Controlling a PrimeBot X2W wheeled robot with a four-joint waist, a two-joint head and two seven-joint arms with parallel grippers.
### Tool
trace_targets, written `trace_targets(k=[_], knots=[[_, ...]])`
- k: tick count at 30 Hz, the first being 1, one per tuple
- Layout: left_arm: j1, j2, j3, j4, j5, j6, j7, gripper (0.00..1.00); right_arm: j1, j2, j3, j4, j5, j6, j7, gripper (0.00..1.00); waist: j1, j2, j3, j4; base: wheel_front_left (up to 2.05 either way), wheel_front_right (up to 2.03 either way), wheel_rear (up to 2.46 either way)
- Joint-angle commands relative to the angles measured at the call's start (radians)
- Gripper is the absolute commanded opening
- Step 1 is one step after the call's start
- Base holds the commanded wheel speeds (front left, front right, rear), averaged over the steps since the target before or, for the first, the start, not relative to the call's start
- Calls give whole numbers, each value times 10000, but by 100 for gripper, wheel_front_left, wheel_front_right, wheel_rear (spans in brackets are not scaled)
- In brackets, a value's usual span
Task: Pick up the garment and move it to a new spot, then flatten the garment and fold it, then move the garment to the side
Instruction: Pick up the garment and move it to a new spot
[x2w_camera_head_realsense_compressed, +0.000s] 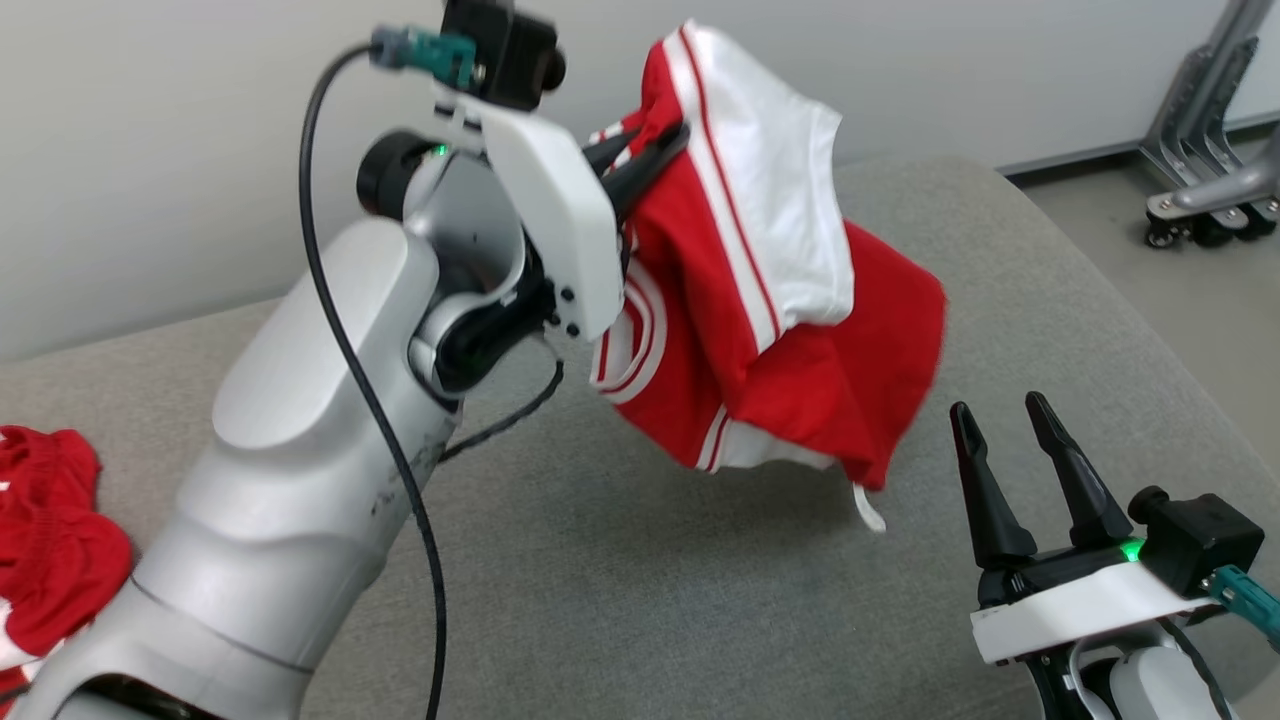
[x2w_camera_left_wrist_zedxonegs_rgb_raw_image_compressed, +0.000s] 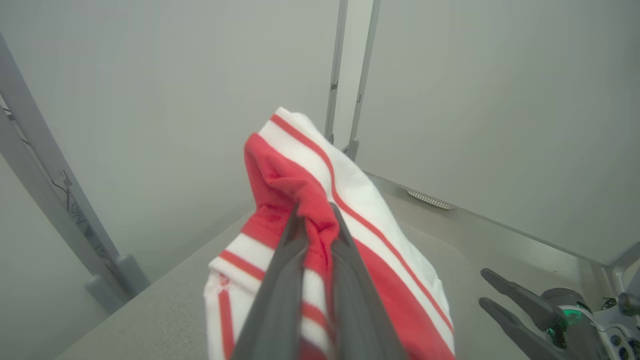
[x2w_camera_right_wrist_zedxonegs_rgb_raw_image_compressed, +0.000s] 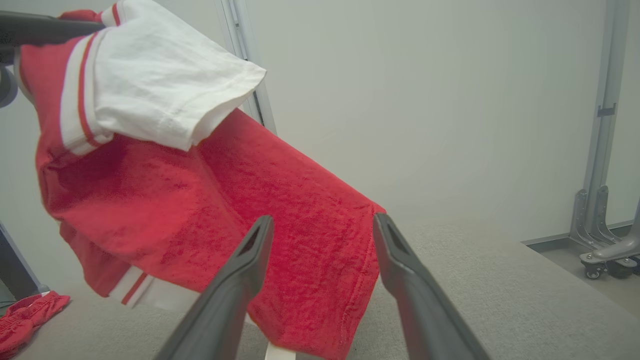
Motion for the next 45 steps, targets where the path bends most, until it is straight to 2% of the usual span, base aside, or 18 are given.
trace_targets(k=[1,11,17,25,26,27,28,29,37,45], knots=[[504,142,59,362,0,-1,-389,0,49,-1,-85,-19,-10,19,-27,100,0,0,286,-218,0,0,0],[2221,748,480,3072,46,17,-2809,0,-208,-226,-57,-79,-47,20,-27,100,0,0,891,132,0,0,0],[2315,849,750,4818,68,21,-4128,0,-406,-388,81,-28,-4,19,-27,100,0,0,950,425,0,0,0],[2058,766,579,6401,-84,-2,-5098,0,-582,-507,335,-2,45,19,-27,100,0,0,1046,645,0,0,0],[2040,736,529,6476,-133,-3,-5135,12,-588,-520,353,11,57,19,-27,100,0,0,1069,660,0,0,0],[2015,703,494,6539,-194,-3,-5170,39,-599,-530,359,14,52,19,-27,100,0,0,1103,679,0,0,0],[1992,681,437,6580,-228,-4,-5189,98,-614,-536,365,21,61,19,-27,100,0,0,1126,693,0,0,0],[1980,662,369,6624,-279,-4,-5223,100,-623,-544,369,27,61,19,-27,100,0,0,1145,709,0,0,0],[1760,760,-143,6635,-355,-5,-5831,100,-521,-572,270,96,58,19,-27,100,0,0,1010,893,0,0,0],[1768,1257,-407,6088,-263,-6,-6557,100,-293,-593,28,56,31,19,-27,100,0,0,641,1112,0,0,0]])
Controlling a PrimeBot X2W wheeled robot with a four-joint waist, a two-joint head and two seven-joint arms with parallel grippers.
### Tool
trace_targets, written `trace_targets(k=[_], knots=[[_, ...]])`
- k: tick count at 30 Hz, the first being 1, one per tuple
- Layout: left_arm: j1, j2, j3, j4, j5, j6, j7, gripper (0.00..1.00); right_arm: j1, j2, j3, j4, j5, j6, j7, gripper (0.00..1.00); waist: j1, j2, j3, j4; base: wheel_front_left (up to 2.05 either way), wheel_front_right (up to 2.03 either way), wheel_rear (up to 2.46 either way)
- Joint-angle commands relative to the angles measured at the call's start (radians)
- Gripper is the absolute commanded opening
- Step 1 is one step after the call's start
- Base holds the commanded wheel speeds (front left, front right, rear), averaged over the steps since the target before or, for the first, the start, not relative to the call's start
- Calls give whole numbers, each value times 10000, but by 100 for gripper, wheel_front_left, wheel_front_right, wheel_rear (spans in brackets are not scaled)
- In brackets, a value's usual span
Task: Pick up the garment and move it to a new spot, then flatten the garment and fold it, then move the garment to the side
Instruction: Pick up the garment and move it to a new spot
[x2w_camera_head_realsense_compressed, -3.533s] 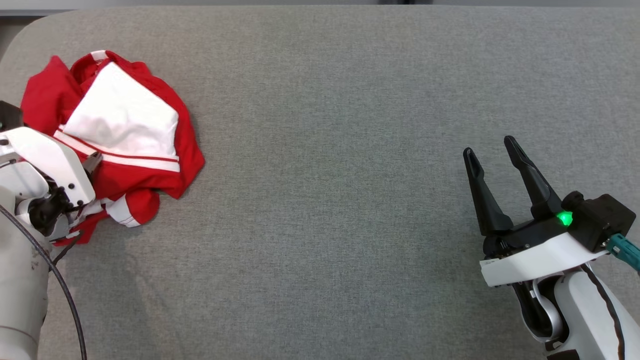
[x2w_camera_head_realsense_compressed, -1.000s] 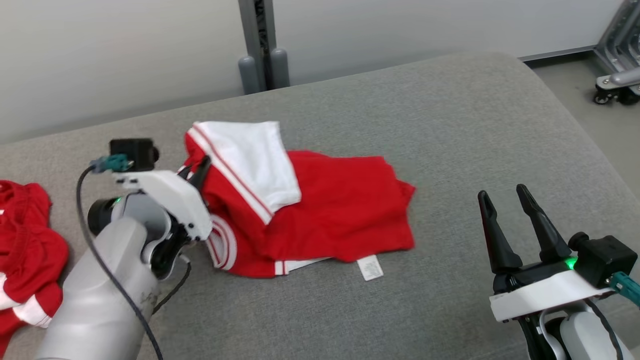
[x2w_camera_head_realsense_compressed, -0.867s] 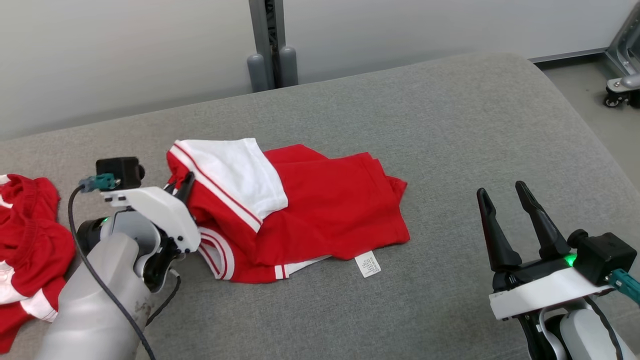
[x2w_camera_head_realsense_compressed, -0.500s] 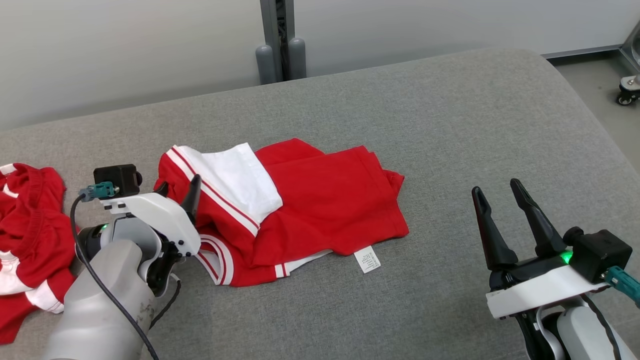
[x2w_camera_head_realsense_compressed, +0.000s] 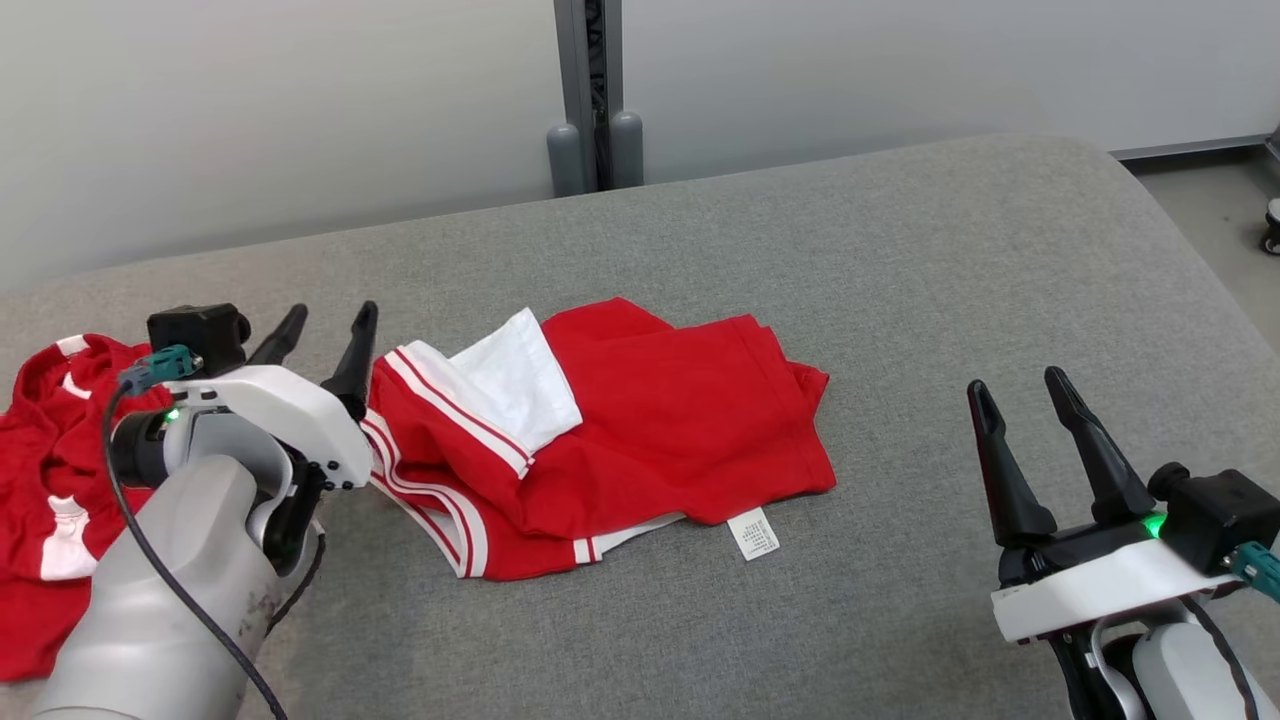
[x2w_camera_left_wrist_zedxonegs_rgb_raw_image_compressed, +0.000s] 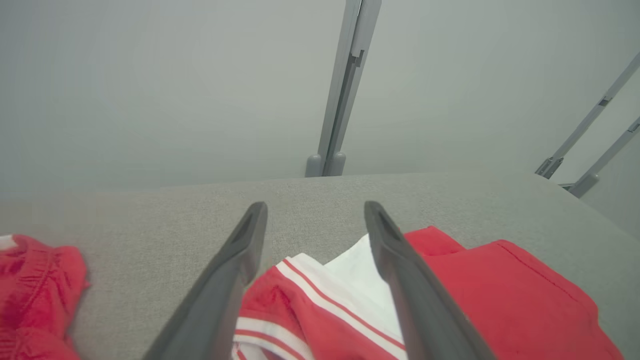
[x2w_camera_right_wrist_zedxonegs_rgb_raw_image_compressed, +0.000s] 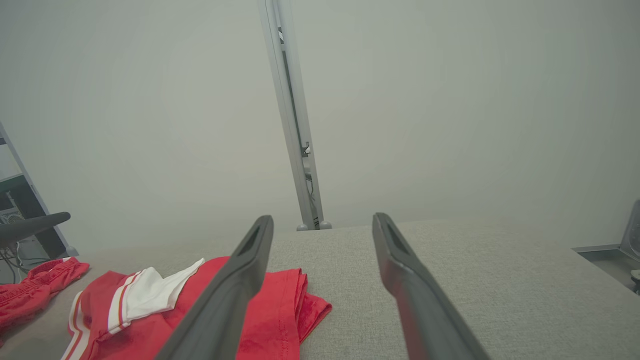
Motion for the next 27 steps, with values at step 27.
trace_targets(k=[27], knots=[[6618,-553,3718,-8729,3643,2366,-309,100,929,-116,-498,-223,189,19,-26,100,0,-1,-181,530,0,0,0]])
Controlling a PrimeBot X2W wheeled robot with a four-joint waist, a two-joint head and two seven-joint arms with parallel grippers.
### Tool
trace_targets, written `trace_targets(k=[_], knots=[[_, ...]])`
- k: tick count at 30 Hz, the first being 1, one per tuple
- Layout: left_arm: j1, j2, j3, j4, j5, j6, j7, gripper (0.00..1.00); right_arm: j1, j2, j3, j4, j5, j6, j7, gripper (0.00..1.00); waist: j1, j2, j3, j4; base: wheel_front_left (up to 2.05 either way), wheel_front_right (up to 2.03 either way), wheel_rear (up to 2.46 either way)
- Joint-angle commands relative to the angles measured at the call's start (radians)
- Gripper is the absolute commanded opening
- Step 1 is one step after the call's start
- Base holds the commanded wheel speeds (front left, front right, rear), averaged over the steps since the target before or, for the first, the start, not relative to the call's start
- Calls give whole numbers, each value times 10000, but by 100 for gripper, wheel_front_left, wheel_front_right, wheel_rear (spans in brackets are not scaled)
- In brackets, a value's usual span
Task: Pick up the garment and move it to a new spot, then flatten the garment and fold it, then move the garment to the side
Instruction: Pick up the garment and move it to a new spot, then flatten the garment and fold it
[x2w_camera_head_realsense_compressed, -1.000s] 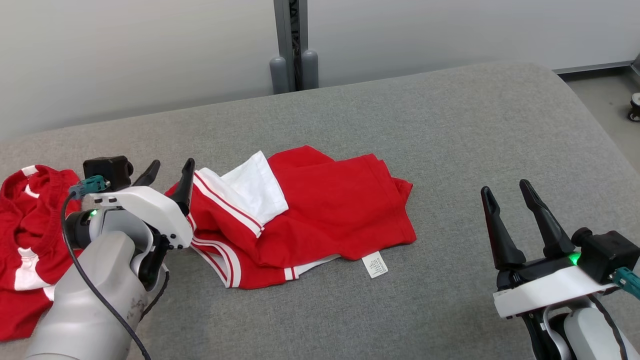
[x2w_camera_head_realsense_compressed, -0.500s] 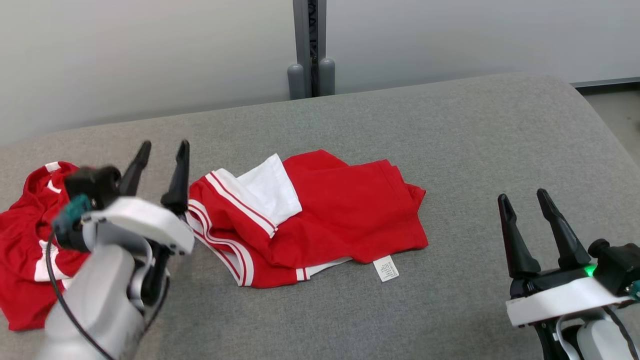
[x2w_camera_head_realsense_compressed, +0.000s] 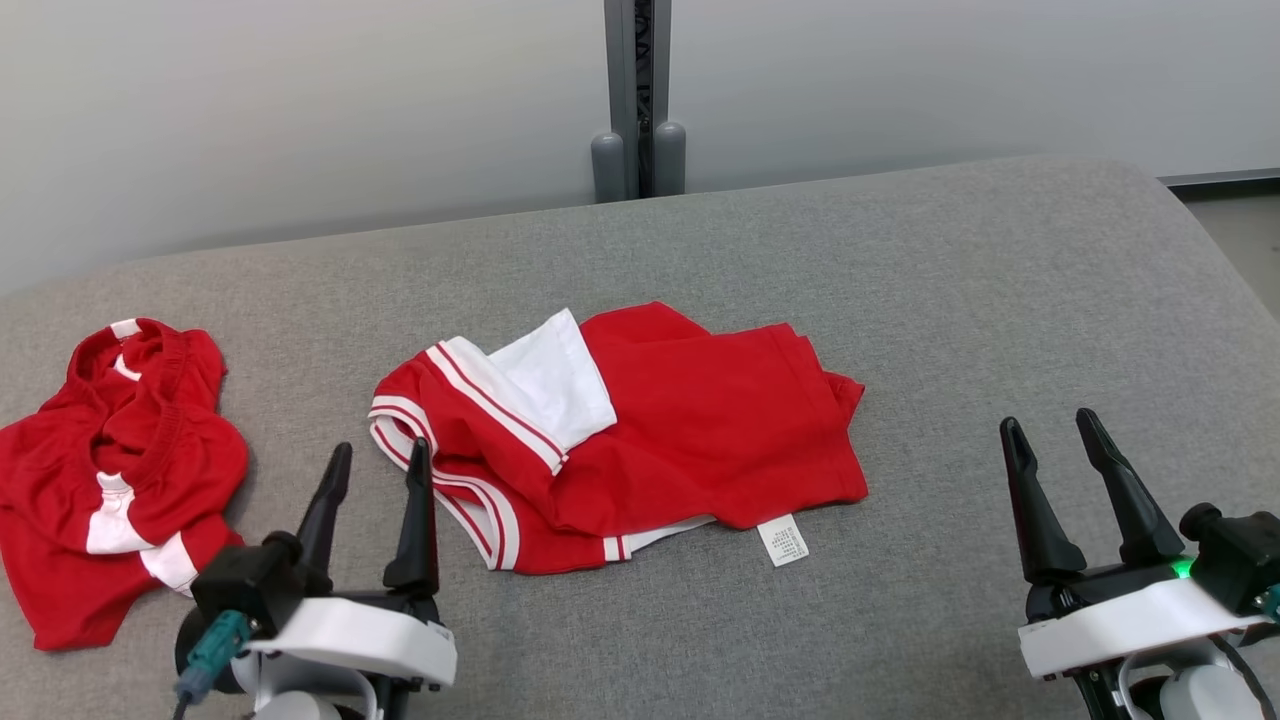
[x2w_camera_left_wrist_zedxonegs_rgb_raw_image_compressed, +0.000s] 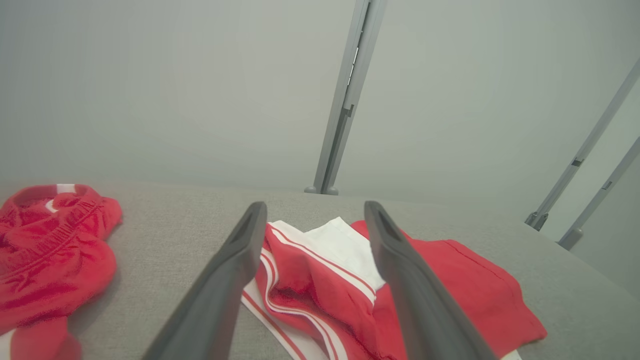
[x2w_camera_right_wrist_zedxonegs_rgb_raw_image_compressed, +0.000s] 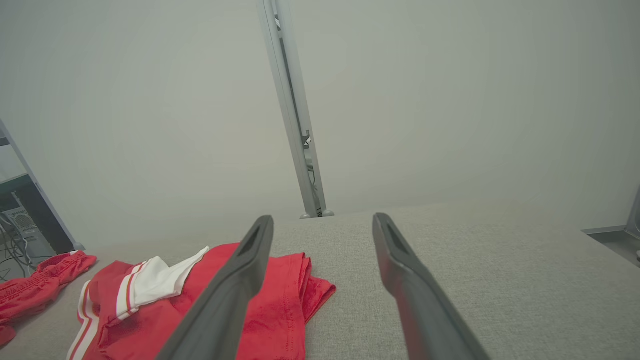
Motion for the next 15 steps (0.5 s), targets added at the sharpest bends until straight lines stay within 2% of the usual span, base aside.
trace_targets(k=[1,7,15], knots=[[119,-63,63,-81,114,-11,-38,100,86,-57,-6,62,61,19,-26,100,0,0,10,7,0,0,0],[459,-581,383,-269,596,-194,-39,100,119,-74,-104,42,117,19,-26,100,0,0,102,76,0,0,0],[248,-735,582,23,988,-446,-39,100,23,10,-118,127,158,19,-26,100,0,0,79,74,0,0,0]])
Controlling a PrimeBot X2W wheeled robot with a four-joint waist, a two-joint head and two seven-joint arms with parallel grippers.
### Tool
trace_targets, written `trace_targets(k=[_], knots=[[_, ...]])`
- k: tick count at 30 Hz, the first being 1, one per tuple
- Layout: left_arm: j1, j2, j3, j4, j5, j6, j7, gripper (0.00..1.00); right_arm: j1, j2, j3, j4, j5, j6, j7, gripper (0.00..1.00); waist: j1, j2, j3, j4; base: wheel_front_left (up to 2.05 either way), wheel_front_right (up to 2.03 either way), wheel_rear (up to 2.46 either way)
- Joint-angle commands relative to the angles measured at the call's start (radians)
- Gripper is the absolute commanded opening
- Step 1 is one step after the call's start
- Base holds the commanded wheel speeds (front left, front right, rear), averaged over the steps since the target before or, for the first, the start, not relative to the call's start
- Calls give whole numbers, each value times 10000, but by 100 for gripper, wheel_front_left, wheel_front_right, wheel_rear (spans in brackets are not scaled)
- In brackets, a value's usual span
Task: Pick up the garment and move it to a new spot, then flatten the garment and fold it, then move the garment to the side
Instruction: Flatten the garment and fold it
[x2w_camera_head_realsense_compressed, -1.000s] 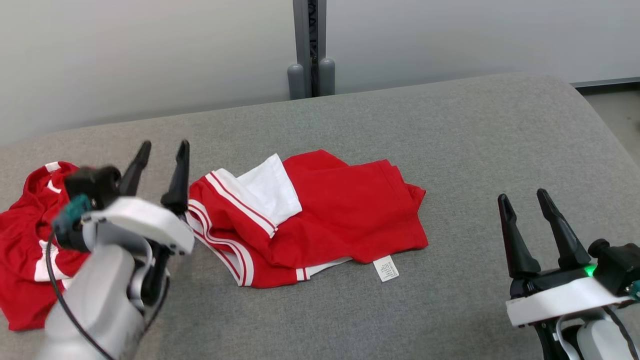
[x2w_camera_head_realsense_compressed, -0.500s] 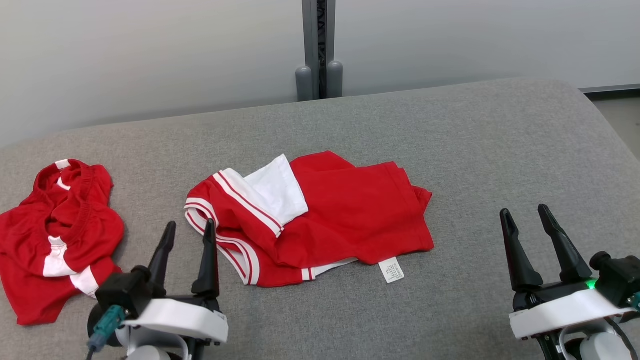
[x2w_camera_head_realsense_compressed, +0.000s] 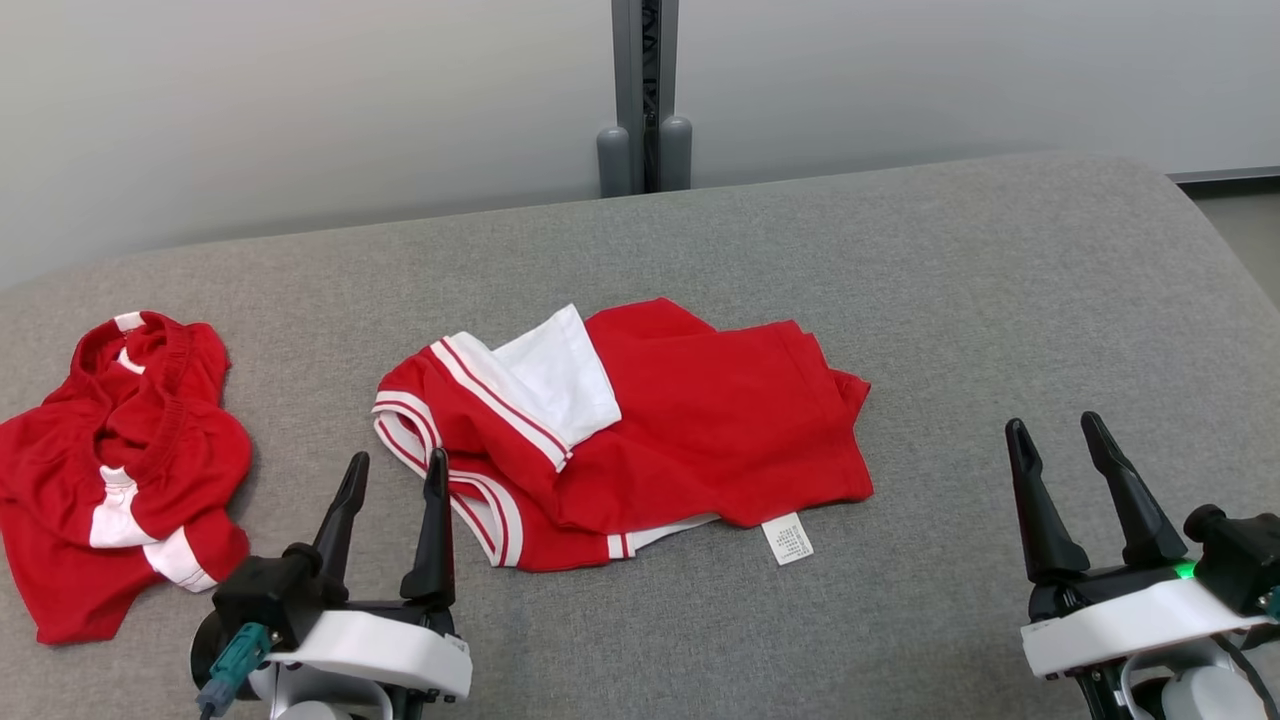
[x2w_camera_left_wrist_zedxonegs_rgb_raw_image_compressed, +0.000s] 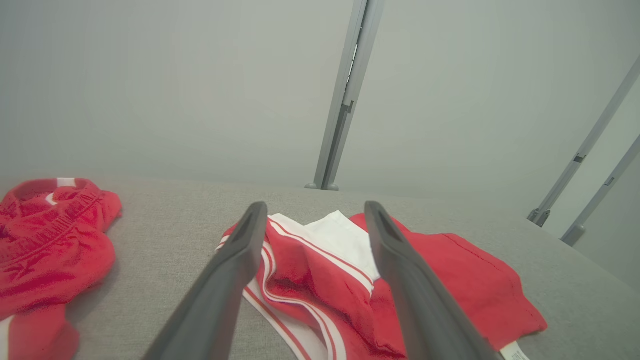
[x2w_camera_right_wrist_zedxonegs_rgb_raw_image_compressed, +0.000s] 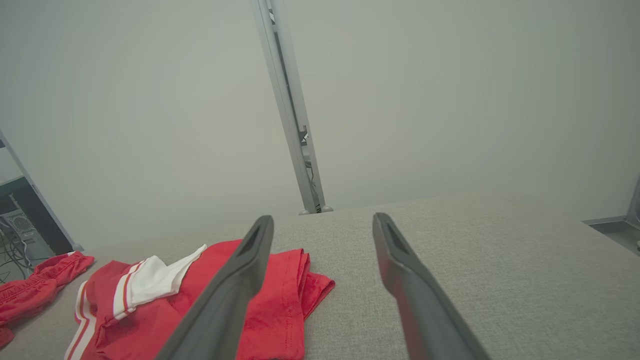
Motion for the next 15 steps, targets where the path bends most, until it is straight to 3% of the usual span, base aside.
trace_targets(k=[1,15], knots=[[-194,-18,32,67,131,-96,-40,100,-19,-13,-12,7,53,19,-26,100,0,-1,13,-15,0,0,0],[-1452,-93,-600,1042,207,-487,288,100,-725,-74,846,1172,709,19,-26,100,0,-1,670,-99,0,0,0]])
